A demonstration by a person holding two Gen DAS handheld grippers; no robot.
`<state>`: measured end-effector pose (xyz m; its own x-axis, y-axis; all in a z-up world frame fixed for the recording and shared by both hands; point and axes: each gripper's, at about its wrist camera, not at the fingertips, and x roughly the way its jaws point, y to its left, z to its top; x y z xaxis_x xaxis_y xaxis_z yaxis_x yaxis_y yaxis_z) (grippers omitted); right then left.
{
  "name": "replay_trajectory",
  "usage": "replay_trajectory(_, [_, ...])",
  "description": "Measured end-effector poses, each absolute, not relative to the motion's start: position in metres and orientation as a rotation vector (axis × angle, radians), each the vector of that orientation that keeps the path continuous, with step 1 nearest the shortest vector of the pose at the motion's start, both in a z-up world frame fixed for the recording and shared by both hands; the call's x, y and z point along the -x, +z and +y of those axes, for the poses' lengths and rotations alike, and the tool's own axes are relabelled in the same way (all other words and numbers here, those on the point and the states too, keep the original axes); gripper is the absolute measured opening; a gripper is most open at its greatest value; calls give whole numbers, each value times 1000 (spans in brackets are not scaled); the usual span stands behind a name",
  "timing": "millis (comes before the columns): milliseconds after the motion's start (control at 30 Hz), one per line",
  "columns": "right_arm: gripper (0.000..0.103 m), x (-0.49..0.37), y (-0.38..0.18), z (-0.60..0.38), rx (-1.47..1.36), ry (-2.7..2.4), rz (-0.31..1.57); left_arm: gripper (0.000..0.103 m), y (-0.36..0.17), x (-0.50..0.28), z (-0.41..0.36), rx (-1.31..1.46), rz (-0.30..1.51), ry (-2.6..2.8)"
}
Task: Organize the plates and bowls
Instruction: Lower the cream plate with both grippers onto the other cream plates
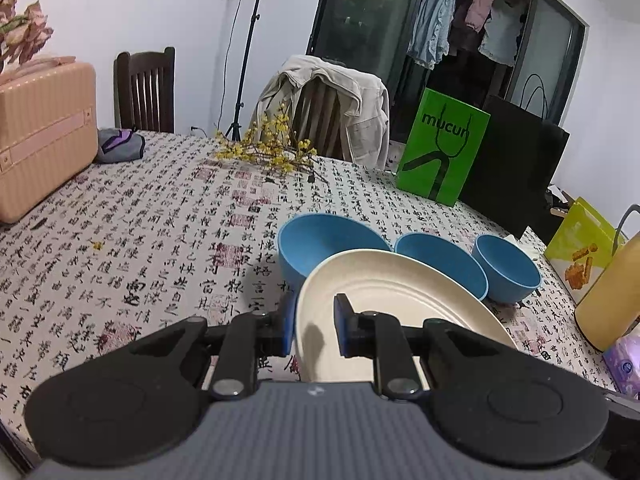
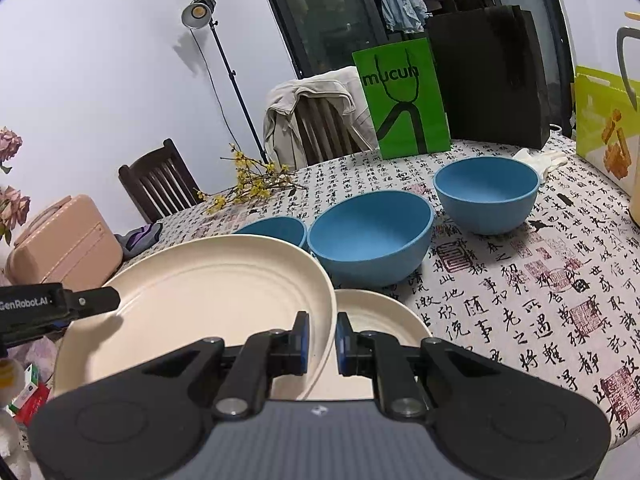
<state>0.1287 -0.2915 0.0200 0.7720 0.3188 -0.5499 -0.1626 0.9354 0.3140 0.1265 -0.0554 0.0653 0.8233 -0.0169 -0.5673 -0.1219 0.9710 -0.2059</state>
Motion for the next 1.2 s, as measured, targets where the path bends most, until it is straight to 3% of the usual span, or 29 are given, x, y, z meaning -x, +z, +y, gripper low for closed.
replay_trajectory(1200, [13,-129,-17,-314,-214,170,656,19,14,-146,-83,254,679,17])
